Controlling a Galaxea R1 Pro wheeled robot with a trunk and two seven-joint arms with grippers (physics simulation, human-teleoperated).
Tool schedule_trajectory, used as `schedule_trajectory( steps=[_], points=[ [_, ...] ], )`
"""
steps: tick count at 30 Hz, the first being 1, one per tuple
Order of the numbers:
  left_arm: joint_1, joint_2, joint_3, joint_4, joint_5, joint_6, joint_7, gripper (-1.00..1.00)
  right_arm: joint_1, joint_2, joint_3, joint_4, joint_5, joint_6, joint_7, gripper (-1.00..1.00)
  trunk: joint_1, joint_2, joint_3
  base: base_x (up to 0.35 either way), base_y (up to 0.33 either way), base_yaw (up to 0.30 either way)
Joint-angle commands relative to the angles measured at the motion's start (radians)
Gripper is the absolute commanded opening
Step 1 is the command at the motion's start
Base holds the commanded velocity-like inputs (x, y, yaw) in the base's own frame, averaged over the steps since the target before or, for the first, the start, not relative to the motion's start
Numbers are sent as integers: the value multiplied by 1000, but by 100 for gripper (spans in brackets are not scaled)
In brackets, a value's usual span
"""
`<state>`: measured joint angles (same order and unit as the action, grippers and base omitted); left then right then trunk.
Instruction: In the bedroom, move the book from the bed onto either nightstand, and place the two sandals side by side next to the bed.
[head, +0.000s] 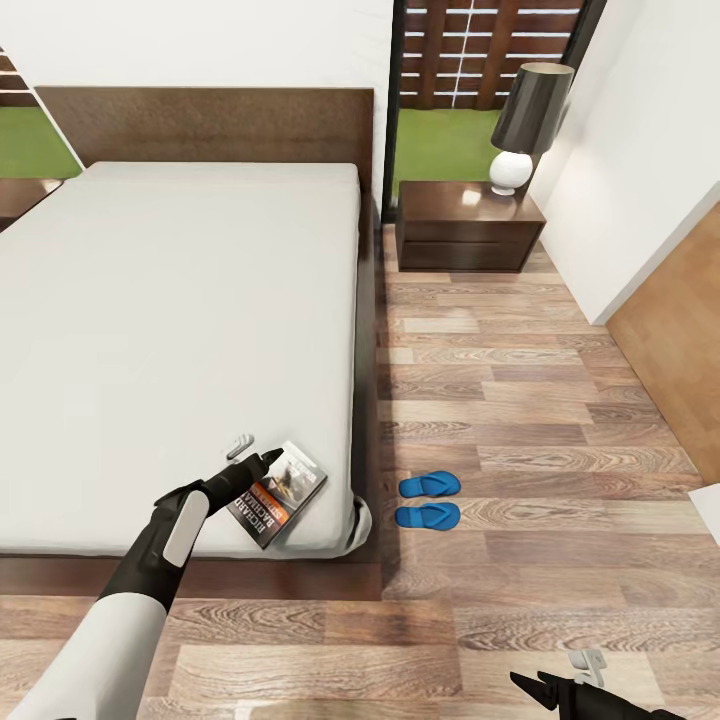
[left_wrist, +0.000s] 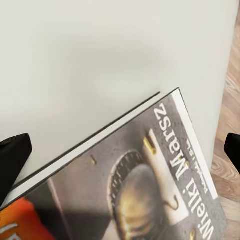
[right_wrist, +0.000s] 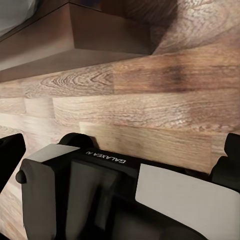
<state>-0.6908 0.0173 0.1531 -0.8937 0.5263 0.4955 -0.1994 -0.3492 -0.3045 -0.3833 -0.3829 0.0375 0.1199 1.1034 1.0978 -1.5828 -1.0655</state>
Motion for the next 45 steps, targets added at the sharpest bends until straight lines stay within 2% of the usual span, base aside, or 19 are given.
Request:
schedule_trajectory(
  steps=[1, 45],
  points=[
    [0, 0, 2, 1, 2, 12, 1, 100, -1, 1, -8, -1, 4, 10, 6, 100, 0, 0, -1, 0, 0, 0],
    [0, 0, 2, 1, 2, 12, 1, 100, -1, 1, -8, -1, 4, 10, 6, 100, 0, 0, -1, -40, 0, 0]
  ],
)
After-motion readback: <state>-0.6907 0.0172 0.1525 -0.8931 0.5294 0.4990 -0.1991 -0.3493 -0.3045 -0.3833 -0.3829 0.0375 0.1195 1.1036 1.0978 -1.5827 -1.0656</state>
